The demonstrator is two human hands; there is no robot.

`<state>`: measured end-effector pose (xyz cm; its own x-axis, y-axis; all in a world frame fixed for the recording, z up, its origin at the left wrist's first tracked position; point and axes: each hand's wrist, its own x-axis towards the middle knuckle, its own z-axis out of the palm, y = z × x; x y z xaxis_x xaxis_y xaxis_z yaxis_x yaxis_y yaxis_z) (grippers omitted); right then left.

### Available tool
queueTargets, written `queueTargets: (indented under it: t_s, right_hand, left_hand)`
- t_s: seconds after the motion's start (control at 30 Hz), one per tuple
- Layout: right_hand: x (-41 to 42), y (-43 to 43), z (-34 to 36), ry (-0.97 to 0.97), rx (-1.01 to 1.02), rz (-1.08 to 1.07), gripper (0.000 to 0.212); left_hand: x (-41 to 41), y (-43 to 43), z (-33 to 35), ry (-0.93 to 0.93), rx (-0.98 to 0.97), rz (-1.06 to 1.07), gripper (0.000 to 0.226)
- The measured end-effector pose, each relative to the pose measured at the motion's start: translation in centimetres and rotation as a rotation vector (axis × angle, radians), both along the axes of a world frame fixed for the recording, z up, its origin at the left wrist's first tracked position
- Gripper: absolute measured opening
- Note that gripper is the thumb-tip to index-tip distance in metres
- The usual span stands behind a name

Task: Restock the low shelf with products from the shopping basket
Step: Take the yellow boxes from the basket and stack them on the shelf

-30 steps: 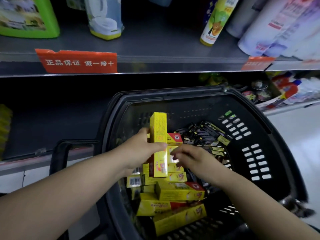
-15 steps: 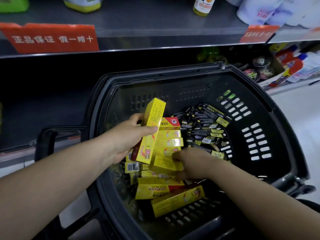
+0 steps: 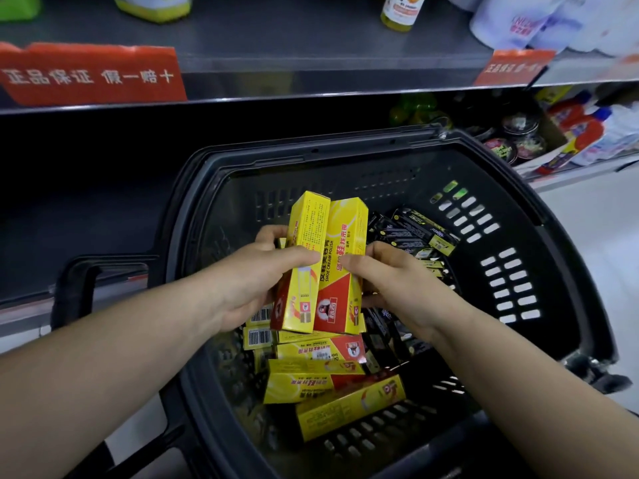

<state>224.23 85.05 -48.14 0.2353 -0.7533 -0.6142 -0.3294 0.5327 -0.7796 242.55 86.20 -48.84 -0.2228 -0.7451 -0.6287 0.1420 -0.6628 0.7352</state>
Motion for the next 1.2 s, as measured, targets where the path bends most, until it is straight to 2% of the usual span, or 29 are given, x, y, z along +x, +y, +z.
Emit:
queueTargets:
  t_s: [0.07, 0.2, 0.3, 0.4, 0.47, 0.53, 0.6, 0.63, 0.67, 0.73, 0.9, 1.0, 1.1, 1.13, 1.2]
  right_hand:
    - [0.0, 0.0, 0.1, -0.05, 0.003, -0.019, 0.034]
    - [0.4, 0.4, 0.4, -0.068, -0.026, -0.015, 0.078]
    - [1.0, 1.1, 0.1, -0.043, -0.08, 0.035, 0.078]
    - [0.6, 1.0, 0.3, 0.0, -0.088, 0.135, 0.075]
    - [-0.2, 0.4, 0.8, 0.077, -0.084, 0.363, 0.065]
    - [-1.3, 0.0, 0.5, 0.366, -0.125, 0.784, 0.049]
    - [-1.8, 0.5, -1.0, 0.696, -0.088, 1.223, 0.052]
    - [-1.7, 1.1, -1.9, 0.792, -0.01, 1.386, 0.054]
    - [-1.5, 1.9, -2.7, 0.843, 0.072, 1.501, 0.056]
    - [-0.9, 2.8, -4.0, 0.865, 0.154, 1.597, 0.053]
    - [-0.3, 2.0, -4.0, 0.875, 0.187, 1.587, 0.059]
    - [-1.3, 0.1, -1.2, 0.78, 0.15, 1.436, 0.054]
    - [-3.4, -2.1, 3.3, 0.653, -0.091, 1.007, 0.046]
    - [-3.7, -2.3, 4.4, 0.568, -0.151, 0.804, 0.047]
    - [-3.2, -2.1, 5.4, 0.28, -0.152, 0.438, 0.05]
  left_hand:
    - [-0.1, 0.0, 0.1, 0.016, 0.002, 0.015, 0.042]
    - [-0.2, 0.2, 0.3, 0.063, 0.02, -0.001, 0.045]
    - [-0.4, 0.6, 0.7, 0.1, 0.018, -0.038, 0.053]
    - [-0.2, 0.8, 0.7, 0.047, -0.005, -0.051, 0.06]
    - [0.1, 0.7, 0.3, -0.03, -0.001, -0.026, 0.061]
    - [0.2, 0.6, 0.0, -0.073, 0.014, 0.0, 0.054]
    - [0.3, 0.6, -0.2, -0.094, 0.016, -0.016, 0.048]
    - [0.3, 0.7, -0.3, -0.104, 0.012, -0.036, 0.048]
    - [0.3, 0.7, -0.3, -0.115, 0.007, -0.055, 0.048]
    - [0.3, 0.8, -0.3, -0.133, 0.003, -0.075, 0.044]
    - [0.3, 1.1, 0.4, -0.143, 0.014, -0.059, 0.04]
    - [1.0, 1.1, 1.3, -0.145, 0.014, -0.087, 0.045]
    - [2.6, 1.1, 2.7, -0.1, 0.016, -0.115, 0.054]
    - [3.2, 1.1, 3.2, -0.077, 0.012, -0.104, 0.053]
    - [4.3, 1.3, 4.1, -0.056, -0.006, -0.051, 0.043]
